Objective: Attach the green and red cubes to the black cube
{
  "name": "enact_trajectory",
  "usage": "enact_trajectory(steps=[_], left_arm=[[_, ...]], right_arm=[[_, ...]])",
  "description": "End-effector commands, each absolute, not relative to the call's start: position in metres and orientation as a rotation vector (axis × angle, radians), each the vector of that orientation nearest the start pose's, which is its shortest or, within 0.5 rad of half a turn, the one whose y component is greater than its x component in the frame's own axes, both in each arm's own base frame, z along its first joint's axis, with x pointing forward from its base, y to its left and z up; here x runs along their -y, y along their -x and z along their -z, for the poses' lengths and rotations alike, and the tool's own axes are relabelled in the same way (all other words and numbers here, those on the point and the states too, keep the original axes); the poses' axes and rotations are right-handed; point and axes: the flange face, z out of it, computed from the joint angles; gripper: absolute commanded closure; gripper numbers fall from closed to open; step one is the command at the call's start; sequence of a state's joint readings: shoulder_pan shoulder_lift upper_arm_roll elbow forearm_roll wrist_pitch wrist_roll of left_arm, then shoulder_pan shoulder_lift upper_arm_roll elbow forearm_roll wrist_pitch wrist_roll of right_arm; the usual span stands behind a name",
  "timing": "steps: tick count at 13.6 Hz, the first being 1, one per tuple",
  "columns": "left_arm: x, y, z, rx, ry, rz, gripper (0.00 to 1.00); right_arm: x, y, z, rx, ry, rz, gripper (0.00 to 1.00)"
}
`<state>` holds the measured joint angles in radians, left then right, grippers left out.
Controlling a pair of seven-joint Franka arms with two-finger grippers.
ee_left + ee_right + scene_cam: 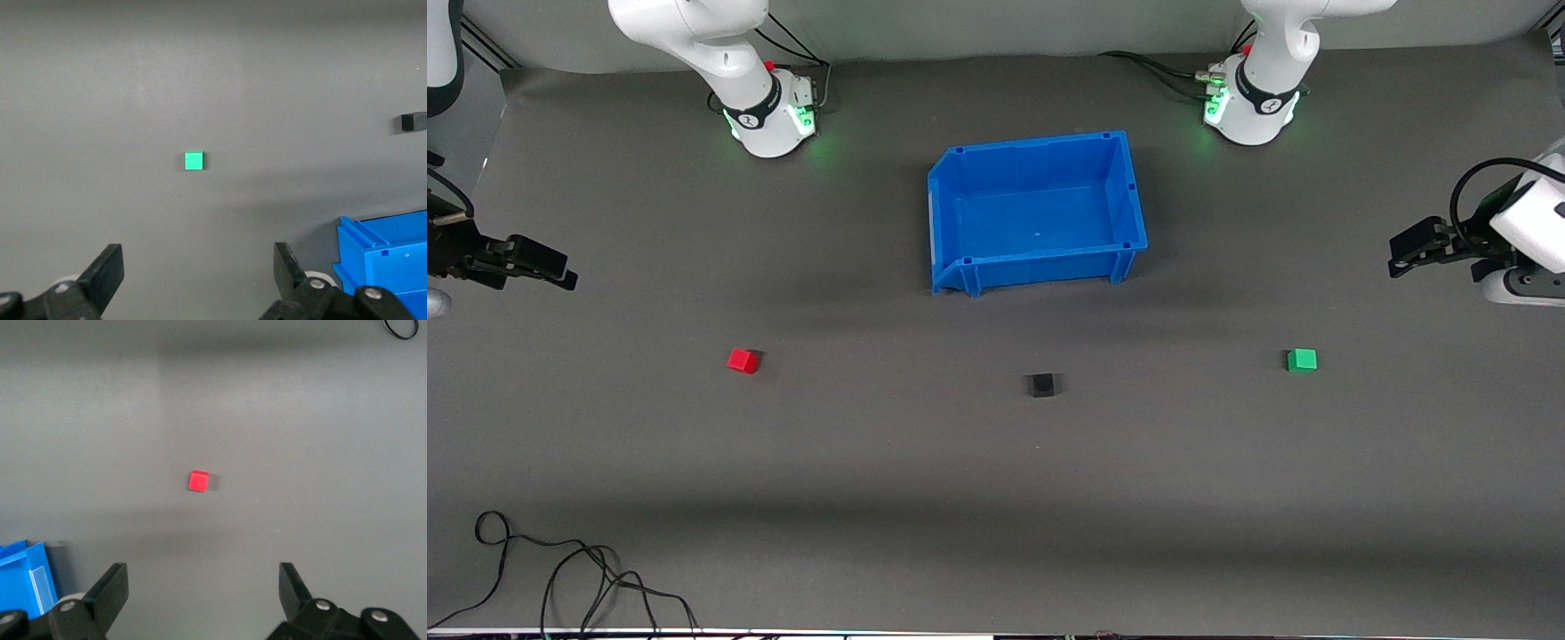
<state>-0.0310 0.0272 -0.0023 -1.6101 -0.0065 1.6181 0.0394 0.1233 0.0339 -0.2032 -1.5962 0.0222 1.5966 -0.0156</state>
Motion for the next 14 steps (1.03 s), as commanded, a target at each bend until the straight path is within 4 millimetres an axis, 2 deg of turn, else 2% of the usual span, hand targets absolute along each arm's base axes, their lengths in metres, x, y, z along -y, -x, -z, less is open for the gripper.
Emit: enact_trajectory(steps=[1, 11, 14], left_arm=[[0.018, -0.5612, -0.604, -0.135, 3.129, -0.031, 0.0], [0.0174, -0.5621, -0.603, -0.13, 3.131, -0.034, 0.0], [0.0131, -0.5624, -0.6013, -0.078, 3.132, -0.041, 0.0]], right_arm=[[0.0416, -0.564, -0.5993, -0.099, 3.13, -0.044, 0.0], [0.0424, -0.5644, -0.5992, -0.102, 3.13, -0.044, 0.0], [0.0415, -0.5645, -0.5992, -0.102, 3.13, -0.044, 0.0]])
